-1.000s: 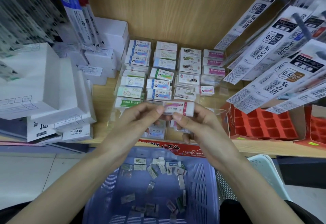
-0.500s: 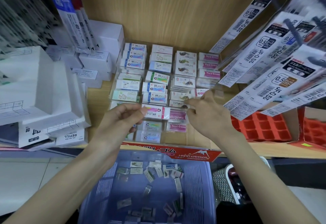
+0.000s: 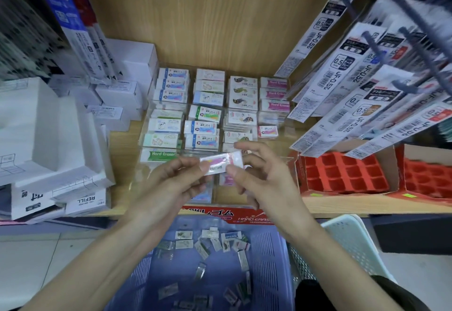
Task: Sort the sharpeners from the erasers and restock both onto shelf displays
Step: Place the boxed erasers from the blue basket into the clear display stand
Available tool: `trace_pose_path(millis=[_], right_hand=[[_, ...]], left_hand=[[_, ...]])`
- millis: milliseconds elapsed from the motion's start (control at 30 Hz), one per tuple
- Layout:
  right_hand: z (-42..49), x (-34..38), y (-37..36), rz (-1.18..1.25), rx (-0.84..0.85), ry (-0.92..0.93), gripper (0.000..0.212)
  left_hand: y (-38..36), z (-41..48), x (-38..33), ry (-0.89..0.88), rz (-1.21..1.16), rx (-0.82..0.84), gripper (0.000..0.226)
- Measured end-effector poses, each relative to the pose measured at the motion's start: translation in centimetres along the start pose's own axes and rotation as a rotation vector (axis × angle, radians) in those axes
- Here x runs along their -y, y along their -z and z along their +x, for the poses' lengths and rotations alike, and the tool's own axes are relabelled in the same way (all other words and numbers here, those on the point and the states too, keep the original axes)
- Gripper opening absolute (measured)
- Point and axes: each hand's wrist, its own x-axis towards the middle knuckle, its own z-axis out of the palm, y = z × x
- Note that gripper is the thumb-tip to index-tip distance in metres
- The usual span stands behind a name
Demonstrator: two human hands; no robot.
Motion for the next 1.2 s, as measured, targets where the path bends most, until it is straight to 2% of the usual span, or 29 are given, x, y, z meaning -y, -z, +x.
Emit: trace_pose_path(millis=[67, 167, 233, 367, 467, 533, 567, 633, 733, 833, 933, 1067, 1200], right_hand=[[-0.1, -0.3, -0.1, 0.222, -0.133, -0.114, 0.028], [-0.2, -0.8, 0.0, 0.302, -0.218, -0.147, 0.015], [-0.3, -0.9, -0.2, 0.194, -0.236, -0.093, 0.009], [-0.7, -1.3, -1.1, 0.005, -0.180, -0.069, 0.027], [-0.5, -1.1, -0.9, -0.034, -0.174, -0.048, 0.030], [0.3, -1.0, 0.2, -0.204, -0.254, 0.006, 0.025], [0.8, -1.0, 0.9, -0.323, -0.307, 0.028, 0.023], [1.9, -0.7, 2.1, -0.534, -0.371, 0.071, 0.028], [3.5, -0.4, 3.7, -0.861, -0.380, 0.098, 0.031], [5.1, 0.4, 4.8, -1.033, -0.336, 0.043, 0.033], [6.4, 1.3, 5.6, -1.279, -0.302, -0.036, 0.026], [7.7, 0.9, 6.6, -1.581, -0.306, 0.089, 0.020], [8.9, -0.4, 7.3, -1.624, -0.254, 0.146, 0.017]], left_hand=[[-0.4, -0.1, 0.3, -0.023, 0.065, 0.037, 0.023], [-0.9, -0.1, 1.0, -0.131, 0.456, 0.055, 0.009], [-0.9, 0.1, 1.7, -0.223, 0.572, 0.066, 0.009], [-1.0, 0.2, 2.2, -0.409, 0.763, 0.088, 0.016], [-0.8, 0.0, 1.8, -0.582, 1.024, 0.100, 0.025], [0.5, 0.8, 1.1, -0.733, 1.152, -0.019, 0.016], [1.3, 1.4, 0.6, -0.766, 1.209, -0.113, 0.021], [2.9, 2.5, 0.2, -0.751, 1.378, -0.201, 0.053], [3.9, 3.6, 1.3, -0.624, 1.705, -0.123, 0.081], [4.1, 4.0, 2.8, -0.555, 1.859, -0.112, 0.084], [4.4, 4.3, 3.0, -0.549, 1.861, -0.122, 0.081], [4.5, 4.5, 3.3, -0.555, 1.831, -0.136, 0.078], [4.5, 4.6, 3.6, -0.597, 1.817, -0.180, 0.075]])
